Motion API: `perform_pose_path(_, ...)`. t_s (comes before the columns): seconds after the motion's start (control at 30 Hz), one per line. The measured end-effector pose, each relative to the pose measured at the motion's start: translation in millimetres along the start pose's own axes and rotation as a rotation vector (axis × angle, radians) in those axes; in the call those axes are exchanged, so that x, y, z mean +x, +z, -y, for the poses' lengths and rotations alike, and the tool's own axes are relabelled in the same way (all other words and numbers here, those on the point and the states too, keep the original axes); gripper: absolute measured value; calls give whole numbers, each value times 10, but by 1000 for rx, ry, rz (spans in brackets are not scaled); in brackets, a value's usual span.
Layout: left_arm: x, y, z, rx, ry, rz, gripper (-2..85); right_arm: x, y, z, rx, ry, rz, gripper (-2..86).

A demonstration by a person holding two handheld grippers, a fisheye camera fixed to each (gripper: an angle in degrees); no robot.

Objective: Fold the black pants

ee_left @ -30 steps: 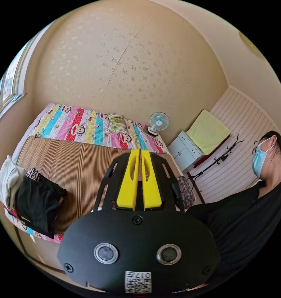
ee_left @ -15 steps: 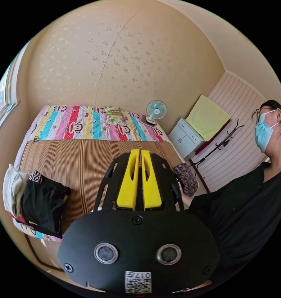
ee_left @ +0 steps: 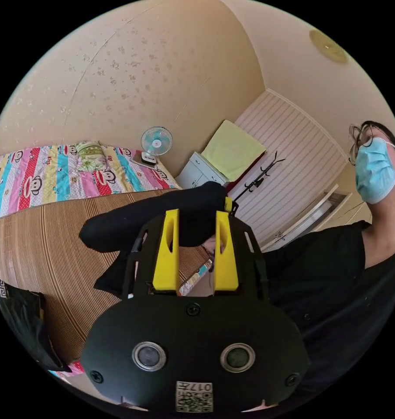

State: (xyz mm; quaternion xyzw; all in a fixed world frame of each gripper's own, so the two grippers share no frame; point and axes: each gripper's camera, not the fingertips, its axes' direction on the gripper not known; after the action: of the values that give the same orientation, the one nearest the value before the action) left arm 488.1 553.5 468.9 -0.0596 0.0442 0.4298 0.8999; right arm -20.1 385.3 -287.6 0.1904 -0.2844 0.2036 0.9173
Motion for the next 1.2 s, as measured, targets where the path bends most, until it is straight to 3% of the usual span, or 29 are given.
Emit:
perform_pose_path(0.1,-135,-146,-132,70,-23,-33,132,-154,60,4,-18,70,-16,16)
perform_pose_path(0.17,-213,-199,-192,83,-51,-64,128,-151,63,-121,25,183,96,17)
perform_pose_path(0.43,-78,-491,-110,-15,-16,98,133,-643,223,-285,-5,261,62,20)
perform_pose_path(0.63,-137,-530,50,-38,-44,137,130,-1221,248,-199,-91,247,-146,23)
perform_pose_path(0.83,-199,-623,254,-63,9,2,132,-1671,86,-284,-62,192,-122,21)
perform_pose_path(1.0,-598,-909,395,53,-77,-377,139,-2005,-335,-525,136,117,-50,10)
perform_pose_path(1.2,-694,-701,699,-58,-192,-214,144,-2421,-482,-712,71,57,-273,4)
